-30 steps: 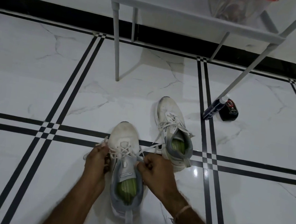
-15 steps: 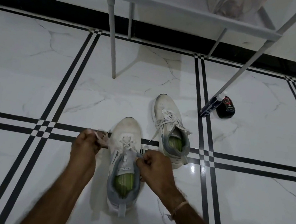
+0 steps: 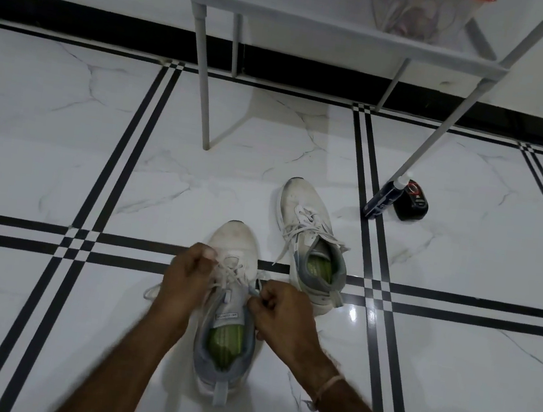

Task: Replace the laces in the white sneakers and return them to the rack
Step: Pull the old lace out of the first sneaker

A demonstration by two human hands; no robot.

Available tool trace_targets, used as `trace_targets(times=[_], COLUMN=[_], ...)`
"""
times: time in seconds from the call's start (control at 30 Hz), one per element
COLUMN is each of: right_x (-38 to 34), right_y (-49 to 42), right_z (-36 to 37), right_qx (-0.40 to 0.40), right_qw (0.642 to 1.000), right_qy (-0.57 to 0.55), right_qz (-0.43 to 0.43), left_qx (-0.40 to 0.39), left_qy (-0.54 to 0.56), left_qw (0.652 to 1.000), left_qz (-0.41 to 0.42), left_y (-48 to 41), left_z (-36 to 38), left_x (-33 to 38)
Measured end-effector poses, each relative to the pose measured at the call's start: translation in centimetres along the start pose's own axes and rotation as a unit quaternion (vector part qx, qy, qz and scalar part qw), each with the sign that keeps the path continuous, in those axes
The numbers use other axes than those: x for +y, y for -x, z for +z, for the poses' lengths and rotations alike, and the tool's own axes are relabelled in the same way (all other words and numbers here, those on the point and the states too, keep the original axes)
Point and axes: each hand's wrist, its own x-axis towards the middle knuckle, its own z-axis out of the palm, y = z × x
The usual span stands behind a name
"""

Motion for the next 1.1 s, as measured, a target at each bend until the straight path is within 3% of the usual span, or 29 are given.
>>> trace_targets(times=[0.03,0.07,0.1,0.17,0.23,0.27,0.33,0.37,0.4,0.43,0.47,0.5,0.53,0.57,0.63,0.67,0.7,0.73,0.77,0.8,0.83,0.9,0.93,0.97,1.03,1.1], right_x=[0.1,0.1,0.2,0.1,-0.1,-0.2,-0.3,-0.2,-0.2,-0.1,0.0,0.0,0.1,0.0,0.0,-0.1,-0.2,-0.2,-0.4,-0.5,-0.6,-0.6,-0.7,-0.7,-0.4,-0.4], right_y=[0.0,0.0,0.0,-0.1,-0.2,-0.2,-0.1,-0.1,-0.1,0.0,-0.1,-0.1,-0.1,0.0,0.0,0.0,0.0,0.0,0.0,0.0,0.1,0.3,0.3,0.3,0.3,0.3], right_z=[0.0,-0.1,0.0,0.0,0.1,0.1,0.0,0.0,0.0,-0.1,0.0,0.0,0.0,0.0,0.0,-0.1,-0.1,-0.2,-0.2,-0.1,-0.1,-0.1,-0.2,-0.2,-0.4,-0.5], right_qx=[-0.001,-0.002,-0.004,-0.006,-0.007,-0.008,-0.011,-0.012,-0.013,-0.013,-0.012,-0.011,-0.009,-0.009,-0.008,-0.009,-0.009,-0.01,-0.011,-0.013,-0.015,-0.021,-0.022,-0.021,-0.017,-0.018], right_qw=[1.0,1.0,1.0,1.0,1.0,1.0,1.0,1.0,1.0,1.0,1.0,1.0,1.0,1.0,1.0,1.0,1.0,1.0,1.0,1.0,1.0,0.999,0.999,0.999,0.999,0.999], right_qy=[-0.006,-0.012,-0.018,-0.018,-0.013,-0.01,-0.005,-0.004,-0.002,0.0,0.0,-0.001,-0.004,-0.008,-0.006,-0.003,-0.003,-0.005,-0.009,-0.013,-0.016,-0.025,-0.028,-0.027,-0.027,-0.025], right_qz=[0.004,0.006,0.007,0.006,0.005,0.003,0.0,0.001,0.003,0.006,0.008,0.01,0.012,0.015,0.012,0.01,0.009,0.009,0.01,0.01,0.011,0.015,0.016,0.016,0.017,0.021], left_qx=[0.028,0.051,0.054,0.004,-0.076,-0.097,-0.093,-0.075,-0.037,0.006,0.045,0.065,0.081,0.085,0.029,-0.031,-0.081,-0.104,-0.103,-0.096,-0.088,-0.046,-0.026,-0.008,0.025,0.071], left_qy=[0.171,0.25,0.235,-0.072,-0.408,-0.479,-0.497,-0.466,-0.392,-0.238,-0.034,0.172,0.268,0.256,-0.041,-0.236,-0.376,-0.46,-0.493,-0.491,-0.473,-0.328,-0.186,-0.023,0.229,0.258], left_qw=[0.982,0.959,0.963,0.997,0.893,0.847,0.827,0.848,0.896,0.965,0.998,0.977,0.947,0.951,0.999,0.966,0.909,0.86,0.836,0.835,0.845,0.928,0.979,0.999,0.96,0.945], left_qz=[-0.078,-0.123,-0.123,0.025,0.174,0.21,0.244,0.24,0.204,0.106,-0.008,-0.109,-0.154,-0.151,-0.002,0.096,0.162,0.198,0.219,0.23,0.235,0.17,0.079,-0.027,-0.16,-0.188], left_y=[0.2,0.2,0.2,0.6,0.8,0.7,0.2,0.3,0.5,0.5,0.4,0.4,0.5,0.6,0.9,1.2,1.2,1.2,0.9,0.6,0.5,0.9,1.1,1.1,0.3,-1.1], left_z=[-0.2,-0.6,-0.8,-0.9,-0.9,-0.8,-0.5,-0.2,0.0,0.1,0.2,0.3,-0.1,-0.3,-0.9,-1.1,-1.1,-0.9,-0.7,-0.4,-0.3,0.0,-0.1,-0.1,-1.3,-3.5], left_x=[0.6,0.9,1.0,0.8,-0.7,-1.2,-1.7,-1.8,-1.6,-1.1,-0.5,0.4,0.7,0.9,0.5,-0.1,-0.7,-1.1,-1.4,-1.5,-1.4,-1.8,-1.8,-1.4,-1.3,-2.2])
